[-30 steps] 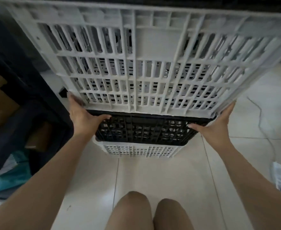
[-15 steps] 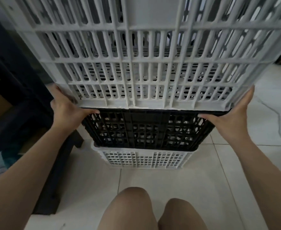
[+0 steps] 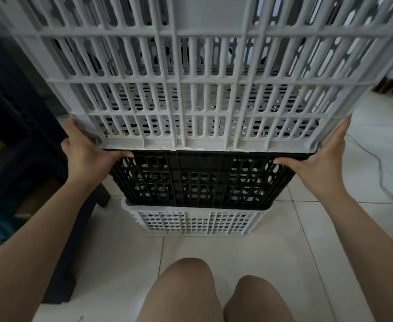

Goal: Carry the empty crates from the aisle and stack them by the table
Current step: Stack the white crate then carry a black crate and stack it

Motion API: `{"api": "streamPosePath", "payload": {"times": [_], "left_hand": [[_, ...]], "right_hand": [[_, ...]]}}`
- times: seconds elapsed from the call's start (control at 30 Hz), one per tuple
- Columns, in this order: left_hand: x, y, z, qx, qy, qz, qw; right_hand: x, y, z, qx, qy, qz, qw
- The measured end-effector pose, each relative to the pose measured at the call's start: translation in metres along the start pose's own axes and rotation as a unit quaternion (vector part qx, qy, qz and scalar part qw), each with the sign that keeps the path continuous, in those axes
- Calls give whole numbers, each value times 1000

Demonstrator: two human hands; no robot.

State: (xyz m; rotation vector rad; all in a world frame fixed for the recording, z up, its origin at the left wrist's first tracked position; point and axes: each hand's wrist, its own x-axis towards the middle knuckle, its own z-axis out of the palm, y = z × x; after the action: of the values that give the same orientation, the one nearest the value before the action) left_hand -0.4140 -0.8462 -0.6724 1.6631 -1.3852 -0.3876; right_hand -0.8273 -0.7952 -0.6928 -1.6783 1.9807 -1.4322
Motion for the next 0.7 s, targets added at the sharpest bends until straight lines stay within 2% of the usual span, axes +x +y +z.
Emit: {"api": "streamPosePath", "payload": {"times": [0.17,0.27,0.33,0.43,0.5,0.6,0.7], "left_hand": [[0,-11,3,-27,4,20,999],[-15,-28,17,-63,18,30,997],[-37,-48,37,-98,23,-14,995],[-78,-92,69,-118,-36,-146,982],[-95,-125,86,-77,-85,-182,977],[-97,-154,101,-38,-118,-163,979],[-88,-163,110,-25,-122,-117,985]], "right_hand": [[-2,-3,-3,-25,10,-2,1000],[-12,5,7,17,31,19,999],[-29,21,22,66,29,79,994],[-72,55,54,93,-70,150,982],[-97,79,72,110,-123,180,970],[-112,106,95,112,-143,170,969],[-114,120,112,102,-111,154,976]]}}
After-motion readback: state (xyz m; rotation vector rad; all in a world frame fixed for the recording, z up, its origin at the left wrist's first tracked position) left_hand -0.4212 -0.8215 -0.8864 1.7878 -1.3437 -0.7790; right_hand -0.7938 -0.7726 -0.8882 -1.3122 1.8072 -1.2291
